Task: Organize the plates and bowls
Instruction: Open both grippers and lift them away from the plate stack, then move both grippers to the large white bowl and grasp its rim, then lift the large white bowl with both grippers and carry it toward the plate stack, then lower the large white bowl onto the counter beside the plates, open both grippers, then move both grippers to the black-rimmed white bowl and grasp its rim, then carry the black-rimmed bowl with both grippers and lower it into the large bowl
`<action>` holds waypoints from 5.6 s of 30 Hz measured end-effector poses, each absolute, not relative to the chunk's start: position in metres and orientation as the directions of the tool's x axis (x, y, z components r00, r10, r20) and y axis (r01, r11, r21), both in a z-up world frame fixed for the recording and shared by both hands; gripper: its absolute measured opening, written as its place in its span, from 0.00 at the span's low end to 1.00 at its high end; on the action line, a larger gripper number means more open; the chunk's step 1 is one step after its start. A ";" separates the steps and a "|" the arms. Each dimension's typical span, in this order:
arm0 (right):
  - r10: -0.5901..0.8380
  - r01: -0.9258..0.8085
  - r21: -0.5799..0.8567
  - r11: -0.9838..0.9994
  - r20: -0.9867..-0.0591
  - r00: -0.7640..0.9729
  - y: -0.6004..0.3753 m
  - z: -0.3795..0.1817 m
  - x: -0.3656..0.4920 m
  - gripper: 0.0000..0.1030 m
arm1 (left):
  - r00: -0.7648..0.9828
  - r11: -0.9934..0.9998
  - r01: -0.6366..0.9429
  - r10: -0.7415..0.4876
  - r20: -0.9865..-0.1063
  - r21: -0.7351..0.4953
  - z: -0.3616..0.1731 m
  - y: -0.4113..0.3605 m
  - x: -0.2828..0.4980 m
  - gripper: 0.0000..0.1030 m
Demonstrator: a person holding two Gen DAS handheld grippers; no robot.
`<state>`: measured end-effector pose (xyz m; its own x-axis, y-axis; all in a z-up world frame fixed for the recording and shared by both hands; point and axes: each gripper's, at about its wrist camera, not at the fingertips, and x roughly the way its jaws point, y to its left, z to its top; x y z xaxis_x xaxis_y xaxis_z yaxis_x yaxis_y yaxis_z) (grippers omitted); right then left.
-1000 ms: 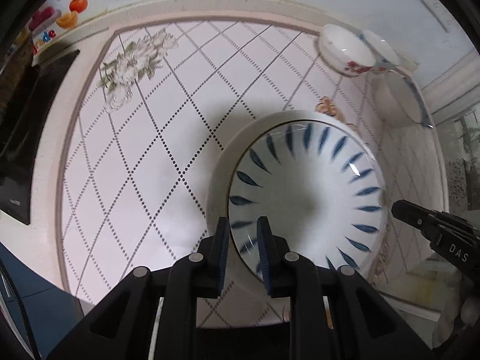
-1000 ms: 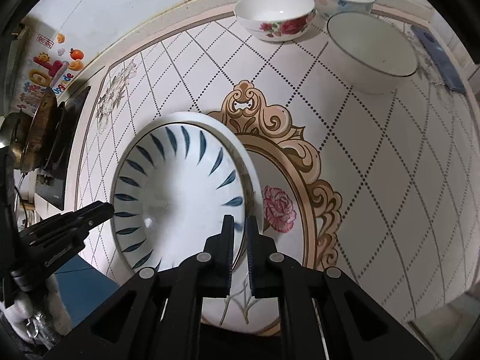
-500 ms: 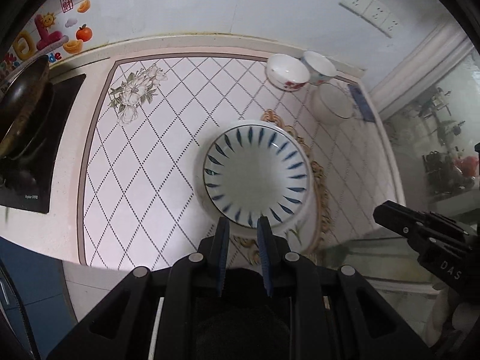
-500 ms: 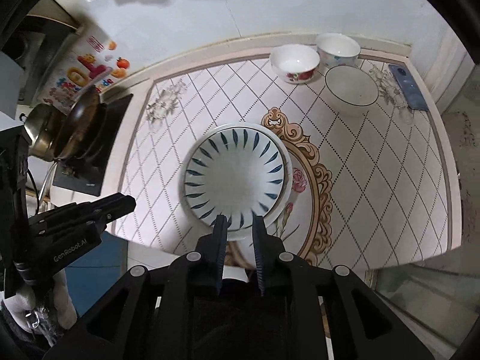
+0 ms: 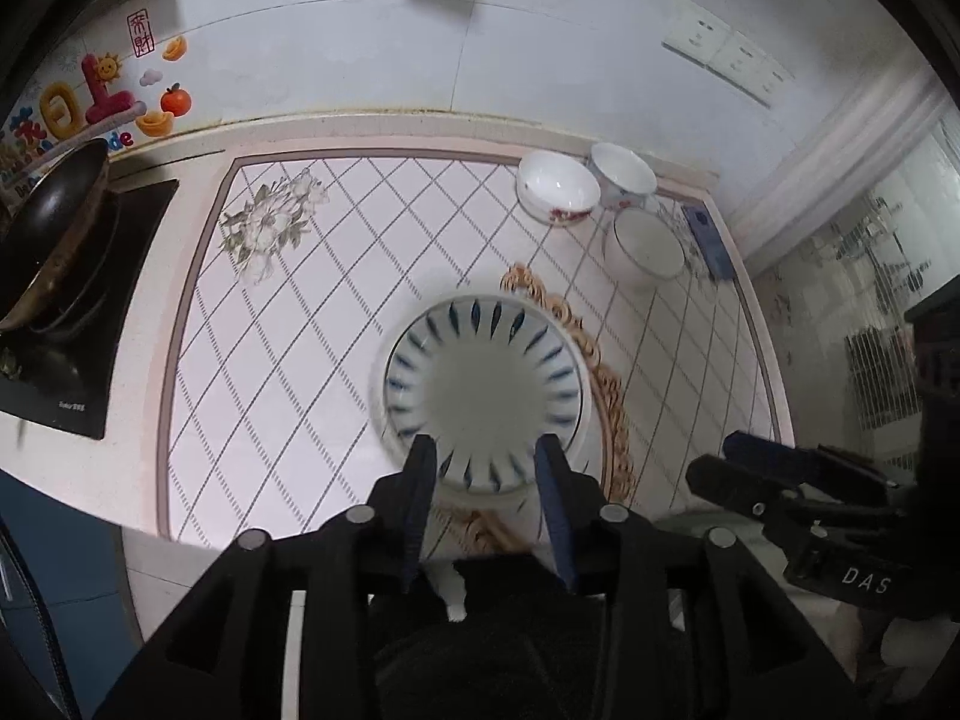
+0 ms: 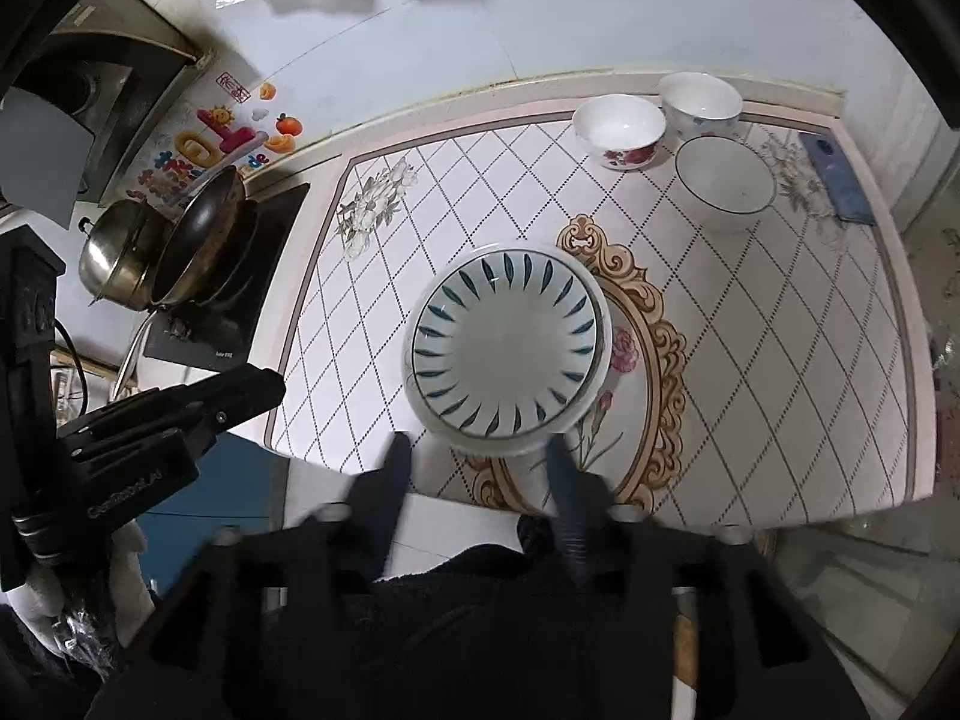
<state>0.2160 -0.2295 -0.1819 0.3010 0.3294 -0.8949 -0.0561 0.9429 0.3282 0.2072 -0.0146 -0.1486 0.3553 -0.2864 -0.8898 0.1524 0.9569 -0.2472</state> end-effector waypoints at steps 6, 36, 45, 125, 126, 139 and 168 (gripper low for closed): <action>0.373 -0.022 0.385 0.923 -0.875 0.308 -0.274 -0.201 0.290 0.53 | 0.382 0.964 0.082 -0.265 -0.885 -0.253 -0.164 -0.047 0.293 0.32; 0.251 0.079 0.269 0.960 -0.950 0.185 -0.365 -0.381 0.608 0.14 | 0.166 0.974 0.090 -0.223 -0.961 -0.210 -0.310 -0.152 0.524 0.10; 0.274 0.023 0.288 0.957 -0.931 0.242 -0.345 -0.335 0.574 0.14 | 0.236 0.968 0.109 -0.248 -0.940 -0.228 -0.251 -0.138 0.472 0.09; 0.490 0.347 0.575 0.741 -0.816 0.306 -0.505 -0.391 0.470 0.40 | 0.002 0.930 0.163 -0.333 -0.943 -0.329 -0.335 -0.253 0.469 0.11; 0.485 0.339 0.569 0.750 -0.820 0.303 -0.502 -0.393 0.470 0.23 | 0.009 0.933 0.174 -0.321 -0.947 -0.315 -0.335 -0.254 0.469 0.08; 0.377 0.270 0.460 0.846 -0.874 0.307 -0.478 -0.384 0.462 0.12 | 0.099 0.937 0.265 -0.263 -0.960 -0.229 -0.301 -0.263 0.448 0.07; 0.355 0.210 0.422 0.882 -0.888 0.294 -0.436 -0.296 0.287 0.12 | 0.040 0.897 0.376 -0.267 -0.963 -0.233 -0.261 -0.226 0.295 0.07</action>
